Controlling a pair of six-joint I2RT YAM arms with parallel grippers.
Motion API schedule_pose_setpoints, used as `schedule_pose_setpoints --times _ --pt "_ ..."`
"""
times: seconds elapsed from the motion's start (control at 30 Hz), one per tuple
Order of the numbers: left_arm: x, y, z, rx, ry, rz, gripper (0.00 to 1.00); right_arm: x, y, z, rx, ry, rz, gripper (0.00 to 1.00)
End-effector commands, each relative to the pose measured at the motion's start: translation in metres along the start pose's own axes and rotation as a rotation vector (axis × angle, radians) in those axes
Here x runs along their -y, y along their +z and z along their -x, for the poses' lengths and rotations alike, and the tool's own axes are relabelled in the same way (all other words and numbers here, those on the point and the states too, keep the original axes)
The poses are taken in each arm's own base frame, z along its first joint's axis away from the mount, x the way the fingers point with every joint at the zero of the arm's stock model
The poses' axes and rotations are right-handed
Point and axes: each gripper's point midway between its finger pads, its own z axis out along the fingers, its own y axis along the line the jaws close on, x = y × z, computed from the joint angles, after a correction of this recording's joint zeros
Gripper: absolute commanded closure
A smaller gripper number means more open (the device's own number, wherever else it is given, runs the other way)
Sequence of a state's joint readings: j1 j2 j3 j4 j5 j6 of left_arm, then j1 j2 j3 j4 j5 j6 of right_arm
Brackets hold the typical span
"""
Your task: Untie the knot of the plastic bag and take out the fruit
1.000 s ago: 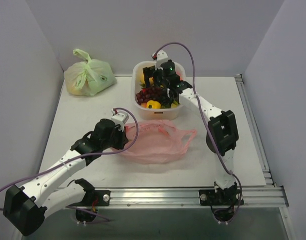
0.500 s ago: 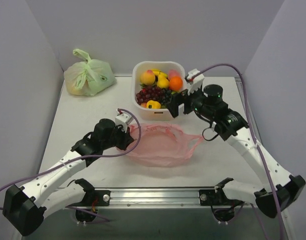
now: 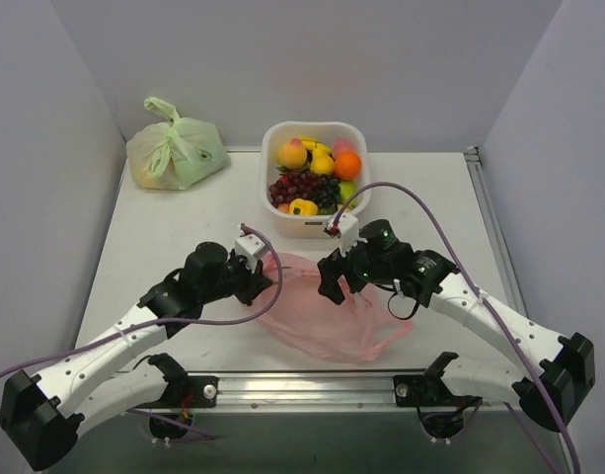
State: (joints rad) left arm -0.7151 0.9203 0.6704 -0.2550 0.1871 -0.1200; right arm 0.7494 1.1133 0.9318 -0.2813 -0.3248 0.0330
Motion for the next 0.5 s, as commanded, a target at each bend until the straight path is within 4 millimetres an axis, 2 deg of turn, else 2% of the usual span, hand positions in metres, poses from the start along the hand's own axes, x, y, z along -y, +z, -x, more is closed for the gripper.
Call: schedule_pose_setpoints --times 0.0,0.07,0.1,0.17,0.2,0.23,0.27,0.33,0.47 --pt "0.013 -0.009 0.024 0.109 0.059 -0.060 0.95 0.019 0.008 -0.020 -0.063 0.042 -0.098 0.21" --pt "0.017 -0.015 0.024 0.130 0.068 -0.075 0.87 0.023 0.011 -0.022 -0.074 0.057 -0.125 0.35" --pt "0.019 -0.017 0.027 0.146 0.071 -0.083 0.77 0.025 0.010 -0.022 -0.071 0.062 -0.136 0.52" --pt "0.023 -0.024 0.032 0.180 0.080 -0.099 0.63 0.032 0.008 -0.020 -0.064 0.078 -0.185 0.71" --pt "0.024 -0.025 0.032 0.189 0.079 -0.105 0.56 0.035 0.006 -0.019 -0.058 0.080 -0.205 0.85" --pt "0.027 -0.030 0.037 0.213 0.085 -0.110 0.41 0.041 0.004 -0.020 -0.058 0.083 -0.242 0.91" --pt "0.029 -0.032 0.039 0.226 0.088 -0.123 0.36 0.044 0.002 -0.020 -0.060 0.084 -0.261 0.97" --pt "0.036 -0.041 0.047 0.278 0.100 -0.155 0.21 0.050 -0.001 -0.025 -0.082 0.090 -0.294 0.99" --pt "0.066 -0.062 0.059 0.393 0.142 -0.313 0.09 0.060 -0.007 -0.028 -0.130 0.100 -0.367 1.00"
